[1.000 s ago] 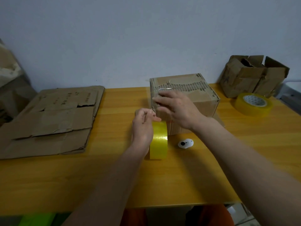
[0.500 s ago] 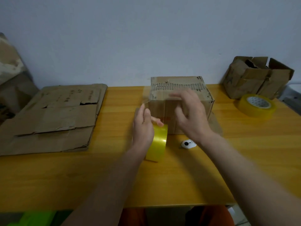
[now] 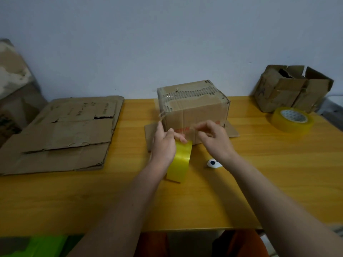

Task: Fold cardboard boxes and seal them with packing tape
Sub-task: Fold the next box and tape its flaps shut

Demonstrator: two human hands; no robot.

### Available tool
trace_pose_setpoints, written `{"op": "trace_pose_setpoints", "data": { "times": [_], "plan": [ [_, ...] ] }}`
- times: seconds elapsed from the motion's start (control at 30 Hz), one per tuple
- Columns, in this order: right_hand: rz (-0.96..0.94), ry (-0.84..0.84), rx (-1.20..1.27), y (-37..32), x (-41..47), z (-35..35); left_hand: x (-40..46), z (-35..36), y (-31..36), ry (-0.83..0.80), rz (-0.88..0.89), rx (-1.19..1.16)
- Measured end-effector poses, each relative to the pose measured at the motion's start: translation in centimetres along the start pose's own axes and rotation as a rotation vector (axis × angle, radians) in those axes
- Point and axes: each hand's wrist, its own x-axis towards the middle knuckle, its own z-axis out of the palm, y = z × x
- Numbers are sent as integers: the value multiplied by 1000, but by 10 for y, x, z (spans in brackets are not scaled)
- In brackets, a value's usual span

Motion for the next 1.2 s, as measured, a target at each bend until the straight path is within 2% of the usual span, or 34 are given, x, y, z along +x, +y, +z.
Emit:
{"op": "trace_pose_setpoints", "data": {
  "times": [0.1,0.23,0.33,0.43,0.5,0.57,0.67,0.83,0.9,1.0,1.07,1.2],
  "plan": [
    [19,-167,91,-1,-16,7,6,-3,-7,23,-112,26],
    [105,-98,228,-7,-22,12,6,-9,-10,21,-169,6],
    [162,-66,339,-15,-24,13,-4,-16,-3,-12,-127,-67],
    [252,-59,488,-15,-26,16,-27,-24,4,-154,18,-29],
    [332,-79,591,-12,-28,15,-40,-30,3,-237,80,1],
    [396,-136,743,-13,-30,14,-44,-33,-1,-250,105,3],
    [442,-201,930,-17,-35,12,-46,-28,-3,-202,110,-12],
    [452,-196,931,-19,-34,10,-52,-18,-6,-49,176,38],
    [464,-183,936,-19,-33,10,-56,-16,-6,42,280,117],
    [463,-164,914,-18,-33,11,-60,-15,-4,273,584,432],
    [447,-156,885,-17,-33,12,-61,-15,-3,331,676,581],
    [387,-171,780,-15,-35,11,-57,-16,1,283,544,620]
  ]
}}
